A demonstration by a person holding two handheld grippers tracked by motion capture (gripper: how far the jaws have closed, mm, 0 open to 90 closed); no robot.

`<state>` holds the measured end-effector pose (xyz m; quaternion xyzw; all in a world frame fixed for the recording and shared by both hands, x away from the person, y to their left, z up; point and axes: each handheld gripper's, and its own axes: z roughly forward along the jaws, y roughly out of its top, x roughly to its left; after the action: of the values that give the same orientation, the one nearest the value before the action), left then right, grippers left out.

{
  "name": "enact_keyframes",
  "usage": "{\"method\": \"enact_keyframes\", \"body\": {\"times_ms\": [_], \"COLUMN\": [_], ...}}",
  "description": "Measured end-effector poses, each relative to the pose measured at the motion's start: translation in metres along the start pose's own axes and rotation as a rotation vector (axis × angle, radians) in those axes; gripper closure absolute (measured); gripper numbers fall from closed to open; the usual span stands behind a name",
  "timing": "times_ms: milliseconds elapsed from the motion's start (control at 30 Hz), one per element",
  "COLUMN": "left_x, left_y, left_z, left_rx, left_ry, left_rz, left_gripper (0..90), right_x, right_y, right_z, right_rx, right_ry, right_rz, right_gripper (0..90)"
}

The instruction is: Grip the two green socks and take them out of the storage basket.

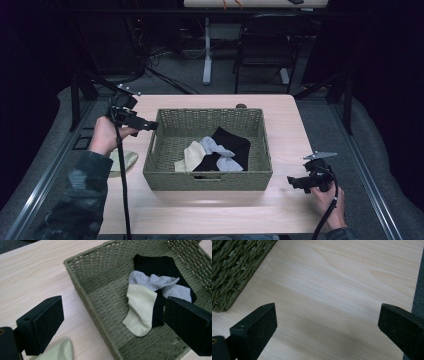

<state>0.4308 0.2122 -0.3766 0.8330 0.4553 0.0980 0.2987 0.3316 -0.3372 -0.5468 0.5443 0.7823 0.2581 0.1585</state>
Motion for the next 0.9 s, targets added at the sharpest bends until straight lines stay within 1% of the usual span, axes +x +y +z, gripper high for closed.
{"method": "enact_keyframes", "body": {"times_ms": [33,67,133,167,200,233,267,300,367,400,433,467,533,567,600,633,700,733,833,867,900], "left_x": [0.0,-0.003,-0.008,-0.013,-0.013,-0.018,-0.018,-0.022,-0.026,-0.026,-0.029,-0.029,-0.032,-0.036,-0.037,-0.037,-0.039,-0.041,-0.042,-0.042,-0.042], "left_y": [0.0,0.002,0.006,0.009,0.009,0.011,0.011,0.013,0.014,0.014,0.014,0.014,0.015,0.014,0.013,0.013,0.012,0.01,0.008,0.008,0.006], "left_z": [0.0,0.004,0.014,0.023,0.023,0.033,0.033,0.041,0.049,0.049,0.058,0.058,0.069,0.079,0.085,0.085,0.095,0.104,0.115,0.115,0.123], "left_rx": [0.0,0.003,0.015,0.024,0.024,0.035,0.035,0.042,0.043,0.043,0.048,0.048,0.065,0.079,0.088,0.088,0.107,0.118,0.14,0.14,0.163], "left_ry": [0.0,-0.003,-0.012,-0.021,-0.021,-0.03,-0.03,-0.037,-0.048,-0.048,-0.05,-0.05,-0.06,-0.068,-0.077,-0.077,-0.08,-0.088,-0.095,-0.095,-0.094], "left_rz": [0.0,0.004,0.015,0.026,0.026,0.033,0.033,0.038,0.037,0.037,0.037,0.037,0.039,0.039,0.041,0.041,0.043,0.037,0.036,0.036,0.033], "left_gripper": [3.1,3.2,3.2,3.6,3.6,3.8,4.0,4.4,4.6,5.0,5.1,5.3,5.9,6.4,6.5,6.9,7.7,8.0,9.2,8.8,7.9], "right_x": [0.0,0.0,0.0,0.0,0.0,0.0,0.0,0.0,0.0,0.0,0.0,0.0,0.0,0.0,0.0,0.0,0.0,0.0,-0.001,-0.001,-0.001], "right_y": [0.0,0.0,0.0,0.0,0.0,0.0,0.0,0.0,0.0,0.0,0.0,0.0,0.0,0.0,0.0,0.0,0.0,0.0,0.0,0.0,0.0], "right_z": [0.0,0.0,0.0,0.0,0.0,0.0,0.0,0.0,0.0,0.0,0.0,0.0,0.0,0.0,0.0,0.0,-0.001,-0.001,-0.001,-0.001,-0.001], "right_rx": [0.0,0.0,0.001,0.002,0.002,0.0,-0.001,-0.002,-0.001,-0.001,-0.001,-0.001,-0.003,-0.001,-0.001,-0.001,-0.002,-0.003,-0.006,-0.006,-0.003], "right_ry": [0.0,0.002,0.002,0.004,0.004,0.001,0.001,0.001,0.003,0.003,0.003,0.003,0.001,0.004,0.005,0.005,0.002,0.001,0.0,0.0,0.004], "right_rz": [0.0,-0.001,-0.001,-0.002,-0.002,-0.001,-0.002,-0.002,-0.003,-0.003,-0.004,-0.004,-0.003,-0.004,-0.003,-0.003,-0.004,-0.004,-0.001,-0.001,-0.005], "right_gripper": [1.3,1.3,1.3,1.3,1.3,1.3,1.3,1.3,1.3,1.3,1.3,1.3,1.3,1.3,1.3,1.3,1.3,1.3,1.3,1.3,1.2]}}
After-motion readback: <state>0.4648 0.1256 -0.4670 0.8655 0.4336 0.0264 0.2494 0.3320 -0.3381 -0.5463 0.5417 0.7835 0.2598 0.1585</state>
